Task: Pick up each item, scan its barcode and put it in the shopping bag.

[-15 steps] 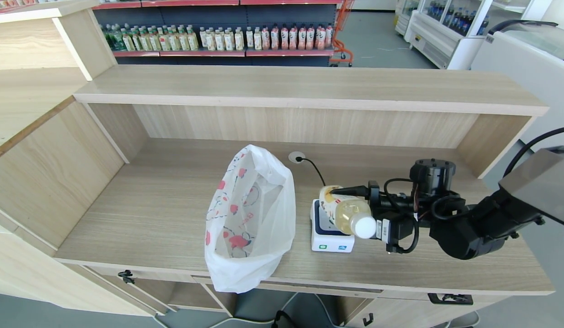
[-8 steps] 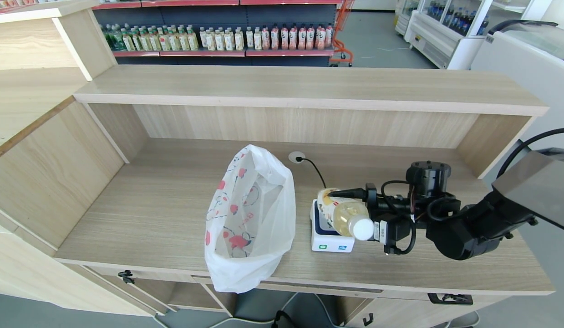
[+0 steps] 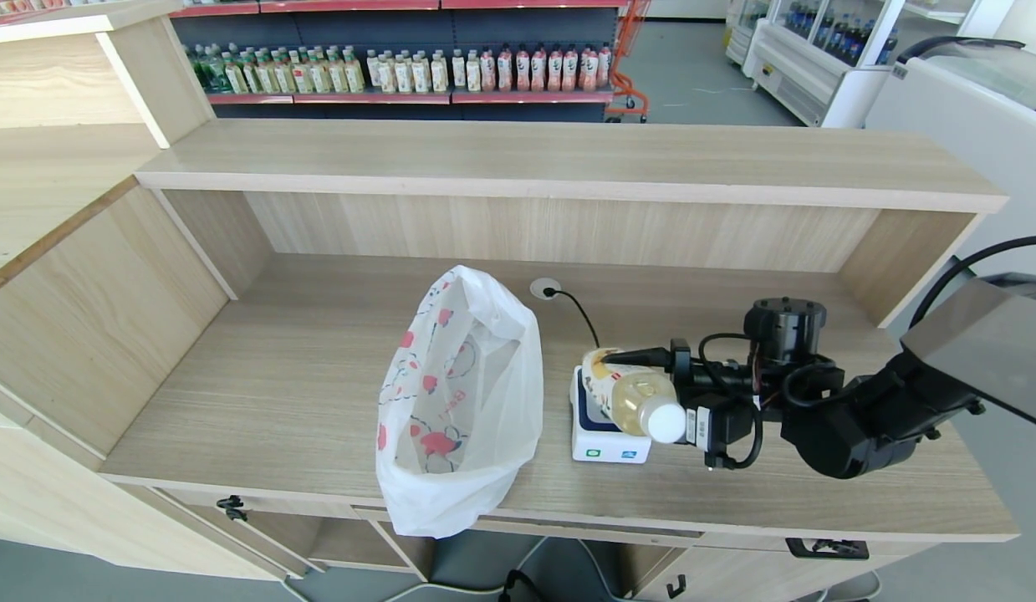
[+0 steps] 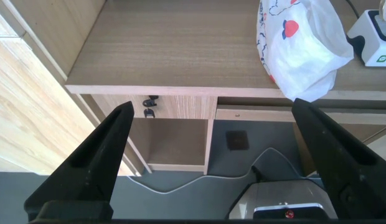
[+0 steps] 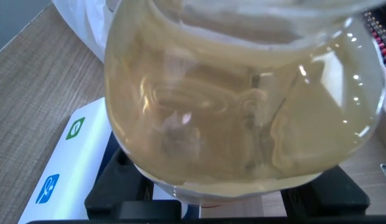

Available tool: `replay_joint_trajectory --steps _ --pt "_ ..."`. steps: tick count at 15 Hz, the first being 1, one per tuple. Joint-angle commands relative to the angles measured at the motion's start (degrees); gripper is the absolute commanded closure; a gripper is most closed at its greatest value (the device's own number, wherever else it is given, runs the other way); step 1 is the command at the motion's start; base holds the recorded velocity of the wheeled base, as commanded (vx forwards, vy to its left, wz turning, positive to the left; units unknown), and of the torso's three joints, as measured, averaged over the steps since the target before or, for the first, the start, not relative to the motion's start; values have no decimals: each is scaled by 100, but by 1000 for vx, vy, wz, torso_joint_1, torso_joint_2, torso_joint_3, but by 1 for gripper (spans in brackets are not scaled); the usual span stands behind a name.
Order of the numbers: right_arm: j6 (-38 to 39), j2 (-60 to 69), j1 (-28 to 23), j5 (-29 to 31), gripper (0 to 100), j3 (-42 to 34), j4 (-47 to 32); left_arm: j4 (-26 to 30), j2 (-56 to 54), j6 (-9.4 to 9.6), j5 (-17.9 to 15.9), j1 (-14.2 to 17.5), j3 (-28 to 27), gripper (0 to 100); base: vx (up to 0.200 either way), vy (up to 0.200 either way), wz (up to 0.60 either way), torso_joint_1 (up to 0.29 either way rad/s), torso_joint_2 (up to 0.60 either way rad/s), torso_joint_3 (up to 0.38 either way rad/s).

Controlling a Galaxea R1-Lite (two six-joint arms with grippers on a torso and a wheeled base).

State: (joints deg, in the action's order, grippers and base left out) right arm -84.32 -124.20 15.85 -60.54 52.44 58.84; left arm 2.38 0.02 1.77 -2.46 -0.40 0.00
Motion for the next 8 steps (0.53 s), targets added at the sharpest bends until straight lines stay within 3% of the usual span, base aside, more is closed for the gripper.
replay_joint_trajectory --steps 1,8 --pt "4 1 41 -2 100 -6 4 0 -2 -1 0 -4 0 0 0 0 0 0 0 0" --pt "4 71 41 -37 100 -32 -57 0 -2 -1 0 -4 0 0 0 0 0 0 0 0"
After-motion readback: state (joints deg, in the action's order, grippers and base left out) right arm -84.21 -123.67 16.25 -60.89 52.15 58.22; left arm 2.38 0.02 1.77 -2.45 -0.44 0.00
